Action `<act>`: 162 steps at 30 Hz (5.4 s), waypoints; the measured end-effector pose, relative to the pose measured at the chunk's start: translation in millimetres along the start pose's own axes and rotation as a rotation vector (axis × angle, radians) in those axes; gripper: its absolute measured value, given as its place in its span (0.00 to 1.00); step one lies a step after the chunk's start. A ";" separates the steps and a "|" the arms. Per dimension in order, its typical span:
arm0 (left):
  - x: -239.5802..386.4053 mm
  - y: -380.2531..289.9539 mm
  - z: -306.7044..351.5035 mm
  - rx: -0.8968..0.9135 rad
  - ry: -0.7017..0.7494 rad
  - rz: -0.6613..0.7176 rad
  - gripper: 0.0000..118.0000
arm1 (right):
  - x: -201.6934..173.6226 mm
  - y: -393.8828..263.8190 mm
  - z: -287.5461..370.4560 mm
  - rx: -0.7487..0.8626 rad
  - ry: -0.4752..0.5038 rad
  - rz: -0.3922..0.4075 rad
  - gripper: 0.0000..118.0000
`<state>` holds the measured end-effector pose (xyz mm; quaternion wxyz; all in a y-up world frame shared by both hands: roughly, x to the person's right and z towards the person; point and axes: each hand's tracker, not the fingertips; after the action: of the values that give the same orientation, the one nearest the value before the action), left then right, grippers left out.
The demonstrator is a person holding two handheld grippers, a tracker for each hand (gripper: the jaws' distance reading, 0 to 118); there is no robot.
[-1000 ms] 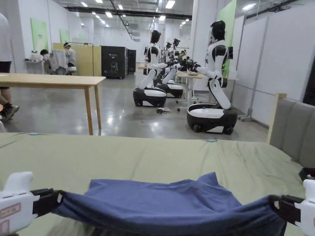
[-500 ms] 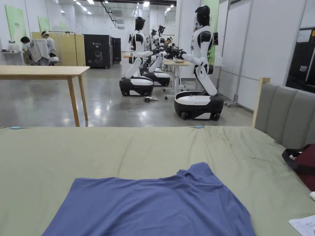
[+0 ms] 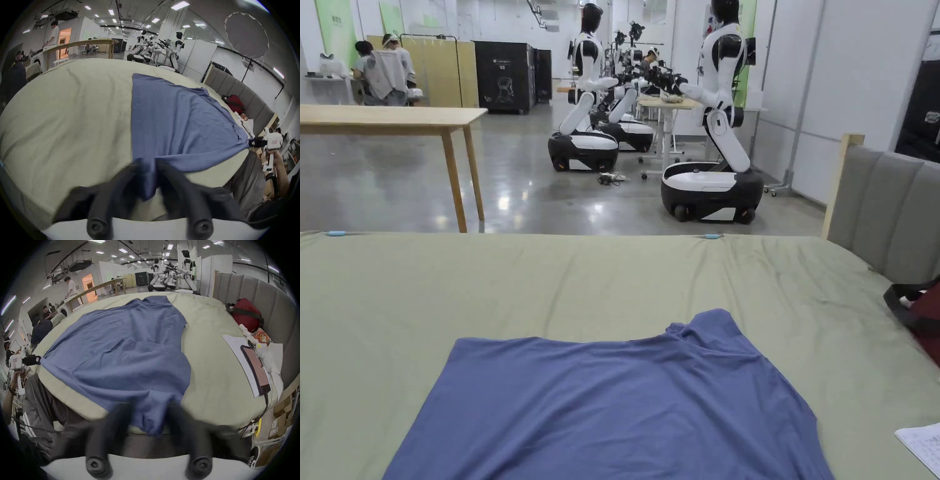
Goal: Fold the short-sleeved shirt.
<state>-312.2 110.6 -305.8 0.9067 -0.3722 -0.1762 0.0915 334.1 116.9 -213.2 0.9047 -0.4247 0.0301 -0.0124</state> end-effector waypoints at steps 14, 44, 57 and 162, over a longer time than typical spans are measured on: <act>35.5 -27.1 92.0 0.321 0.039 0.114 0.00 | -44.0 -21.7 131.8 0.449 0.097 -0.168 0.00; 18.2 -22.4 -11.1 0.027 0.154 -0.156 0.32 | -55.2 -20.9 105.1 0.353 0.170 -0.187 0.00; 33.5 -10.2 3.7 0.080 0.163 -0.198 0.03 | -56.2 -5.4 105.9 0.275 0.028 -0.113 0.00; 14.0 117.1 -106.3 -0.018 0.156 -0.035 1.00 | -68.7 35.5 76.3 0.339 0.045 -0.086 0.00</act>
<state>-262.2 129.1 -455.3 0.9157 -0.3833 -0.1122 0.0447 270.4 201.4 -189.0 0.9612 -0.2664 0.0297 -0.0656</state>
